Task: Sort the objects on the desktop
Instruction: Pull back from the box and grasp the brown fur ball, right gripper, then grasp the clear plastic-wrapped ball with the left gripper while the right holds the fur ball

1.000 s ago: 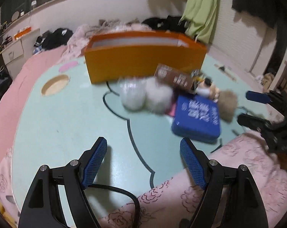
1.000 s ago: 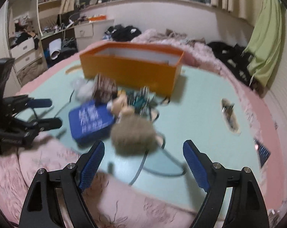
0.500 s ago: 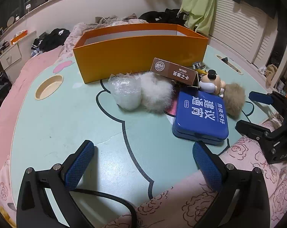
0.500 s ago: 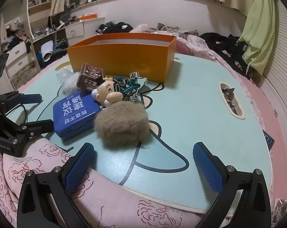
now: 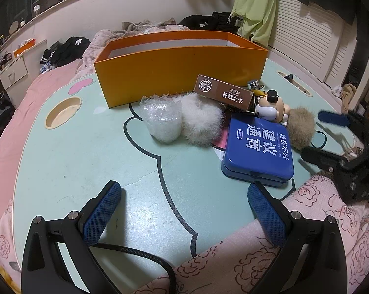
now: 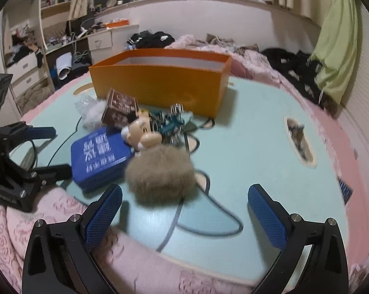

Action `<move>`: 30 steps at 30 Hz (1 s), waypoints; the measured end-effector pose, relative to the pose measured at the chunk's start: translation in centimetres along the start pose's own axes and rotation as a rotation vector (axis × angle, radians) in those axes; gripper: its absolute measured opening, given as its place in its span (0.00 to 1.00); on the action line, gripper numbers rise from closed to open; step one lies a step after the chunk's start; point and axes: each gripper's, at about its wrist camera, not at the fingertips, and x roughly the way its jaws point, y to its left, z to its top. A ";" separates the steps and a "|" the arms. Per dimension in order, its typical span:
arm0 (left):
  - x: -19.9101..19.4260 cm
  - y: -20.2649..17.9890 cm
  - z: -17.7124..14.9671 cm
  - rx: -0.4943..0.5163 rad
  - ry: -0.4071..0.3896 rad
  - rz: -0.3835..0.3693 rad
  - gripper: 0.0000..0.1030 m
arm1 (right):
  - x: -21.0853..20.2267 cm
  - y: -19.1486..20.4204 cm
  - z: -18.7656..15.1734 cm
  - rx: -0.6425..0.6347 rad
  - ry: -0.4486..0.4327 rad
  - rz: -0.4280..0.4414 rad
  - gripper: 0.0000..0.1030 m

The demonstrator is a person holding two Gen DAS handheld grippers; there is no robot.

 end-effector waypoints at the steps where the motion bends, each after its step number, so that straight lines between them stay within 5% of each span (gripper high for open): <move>1: 0.0 0.0 0.0 0.000 0.000 0.000 1.00 | 0.4 0.2 0.3 -0.019 0.007 -0.004 1.00; 3: 0.0 0.0 0.0 0.000 0.000 0.000 1.00 | 1.2 0.4 0.8 -0.044 0.031 0.000 1.00; 7: 0.0 0.0 0.1 -0.001 0.000 0.000 1.00 | 1.5 0.0 0.8 -0.023 0.021 0.071 0.56; 9: 0.0 0.0 0.1 0.000 0.000 0.000 1.00 | 1.1 -0.1 0.3 -0.009 -0.003 0.076 0.44; 22: -1.0 2.1 1.1 -0.104 -0.042 -0.026 0.99 | -0.1 -1.1 -0.6 0.036 -0.073 0.058 0.41; 27: -1.0 3.4 3.4 -0.149 -0.092 -0.014 0.83 | 0.1 -1.2 -0.6 0.042 -0.065 0.063 0.41; 30: 0.4 3.6 4.8 -0.146 -0.067 -0.051 0.82 | 0.3 -1.1 -0.6 0.047 -0.062 0.066 0.41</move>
